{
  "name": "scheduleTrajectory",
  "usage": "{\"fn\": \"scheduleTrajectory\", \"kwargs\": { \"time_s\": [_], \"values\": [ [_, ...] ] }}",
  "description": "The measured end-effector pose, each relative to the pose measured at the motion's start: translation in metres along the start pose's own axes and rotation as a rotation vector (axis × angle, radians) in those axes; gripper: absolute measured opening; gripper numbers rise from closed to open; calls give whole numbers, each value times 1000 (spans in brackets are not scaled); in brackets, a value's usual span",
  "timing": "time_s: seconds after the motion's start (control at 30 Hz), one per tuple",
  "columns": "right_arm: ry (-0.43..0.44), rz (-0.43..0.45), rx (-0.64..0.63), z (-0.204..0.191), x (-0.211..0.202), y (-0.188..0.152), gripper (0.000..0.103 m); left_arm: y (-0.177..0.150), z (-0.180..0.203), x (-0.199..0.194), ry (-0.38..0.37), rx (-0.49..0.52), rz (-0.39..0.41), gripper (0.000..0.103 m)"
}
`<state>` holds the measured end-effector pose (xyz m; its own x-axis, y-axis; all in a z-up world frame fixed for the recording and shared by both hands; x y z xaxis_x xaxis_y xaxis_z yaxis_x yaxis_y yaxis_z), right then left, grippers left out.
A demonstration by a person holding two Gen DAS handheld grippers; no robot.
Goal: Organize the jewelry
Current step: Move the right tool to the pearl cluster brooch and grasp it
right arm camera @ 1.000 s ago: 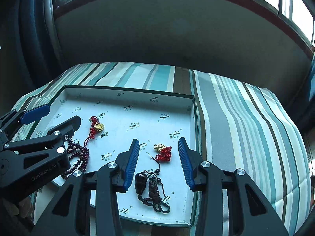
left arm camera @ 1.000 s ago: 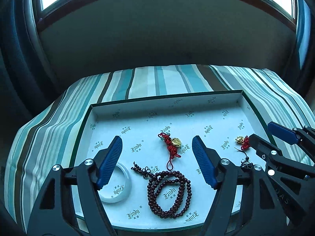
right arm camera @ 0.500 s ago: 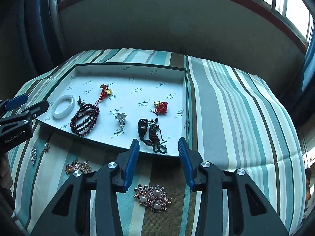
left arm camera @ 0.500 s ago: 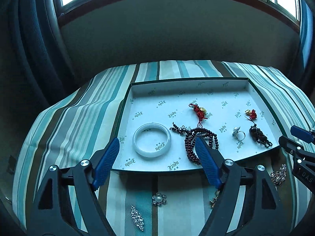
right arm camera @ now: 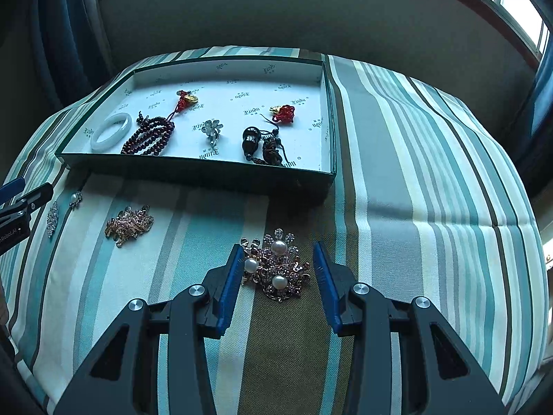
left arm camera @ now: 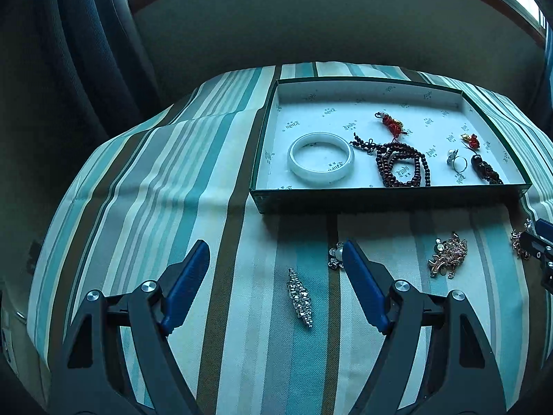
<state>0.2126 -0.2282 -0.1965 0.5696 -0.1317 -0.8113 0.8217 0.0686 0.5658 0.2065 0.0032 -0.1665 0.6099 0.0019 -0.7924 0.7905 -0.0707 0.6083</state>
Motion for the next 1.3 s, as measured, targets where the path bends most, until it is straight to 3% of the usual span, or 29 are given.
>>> {"fn": "scheduleTrajectory", "kwargs": {
  "time_s": [0.07,0.7,0.83,1.17,1.3],
  "values": [
    [-9,1,4,1,1,0,52,-4,-5,1,9,-12,-7,79],
    [37,-31,-17,-8,10,1,57,-9,-23,7,35,-49,-29,79],
    [45,-31,-19,-8,8,0,49,-11,-26,8,35,-52,-38,79],
    [46,-3,-29,-8,-1,3,41,-16,-28,6,27,-50,-48,79],
    [62,0,-36,-10,-4,5,19,-17,-25,4,8,-42,-49,79]
  ]
}}
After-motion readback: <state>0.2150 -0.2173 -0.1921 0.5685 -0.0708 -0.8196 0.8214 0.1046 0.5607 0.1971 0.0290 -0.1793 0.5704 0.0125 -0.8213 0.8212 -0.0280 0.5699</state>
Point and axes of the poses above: each gripper's, at about its wrist camera, not at the fingertips, and x roughly the way its jaws point, z to its right, y to its top, the point moved 2 cm from there along x, roughly the way its jaws point, and after that the axes turned 8 degrees about -y, right-handed, at the moved point
